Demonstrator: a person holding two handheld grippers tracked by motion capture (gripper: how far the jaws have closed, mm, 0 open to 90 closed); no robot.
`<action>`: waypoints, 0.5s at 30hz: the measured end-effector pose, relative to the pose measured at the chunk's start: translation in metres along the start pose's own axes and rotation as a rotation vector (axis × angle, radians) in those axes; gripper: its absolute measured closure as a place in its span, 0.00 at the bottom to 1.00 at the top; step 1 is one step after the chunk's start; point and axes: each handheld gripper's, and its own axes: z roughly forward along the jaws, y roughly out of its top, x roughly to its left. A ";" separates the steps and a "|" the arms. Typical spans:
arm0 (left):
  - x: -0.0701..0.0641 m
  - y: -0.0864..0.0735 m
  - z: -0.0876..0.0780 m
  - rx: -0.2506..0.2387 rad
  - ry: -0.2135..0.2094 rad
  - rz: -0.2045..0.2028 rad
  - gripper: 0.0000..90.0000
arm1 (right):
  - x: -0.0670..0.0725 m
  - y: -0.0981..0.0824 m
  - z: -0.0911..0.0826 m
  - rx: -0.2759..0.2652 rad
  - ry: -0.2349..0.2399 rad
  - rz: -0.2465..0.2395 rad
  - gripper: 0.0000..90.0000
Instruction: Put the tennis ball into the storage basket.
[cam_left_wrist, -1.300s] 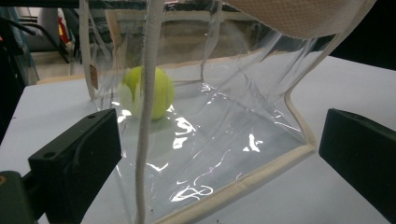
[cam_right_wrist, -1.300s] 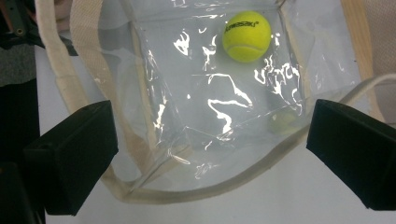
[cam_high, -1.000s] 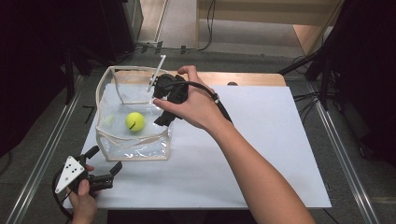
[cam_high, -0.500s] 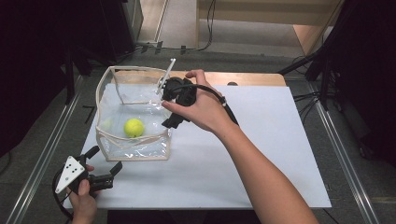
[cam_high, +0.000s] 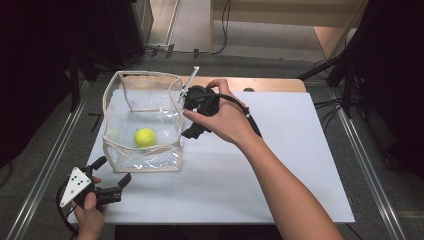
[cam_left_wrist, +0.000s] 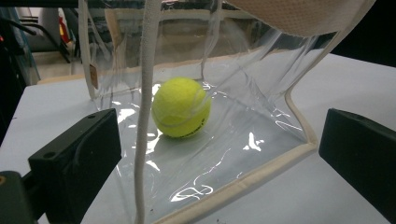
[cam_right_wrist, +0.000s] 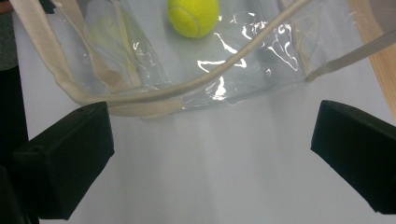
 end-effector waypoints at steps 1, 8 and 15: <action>0.000 0.000 0.000 0.000 0.000 0.000 0.00 | 0.000 -0.002 0.001 0.000 0.001 0.006 0.00; 0.000 0.000 0.000 -0.001 0.000 0.000 0.00 | -0.005 -0.016 0.006 0.002 -0.004 0.029 0.00; 0.000 0.000 0.000 0.002 0.002 0.003 0.00 | -0.007 -0.028 0.011 -0.006 -0.005 0.058 0.00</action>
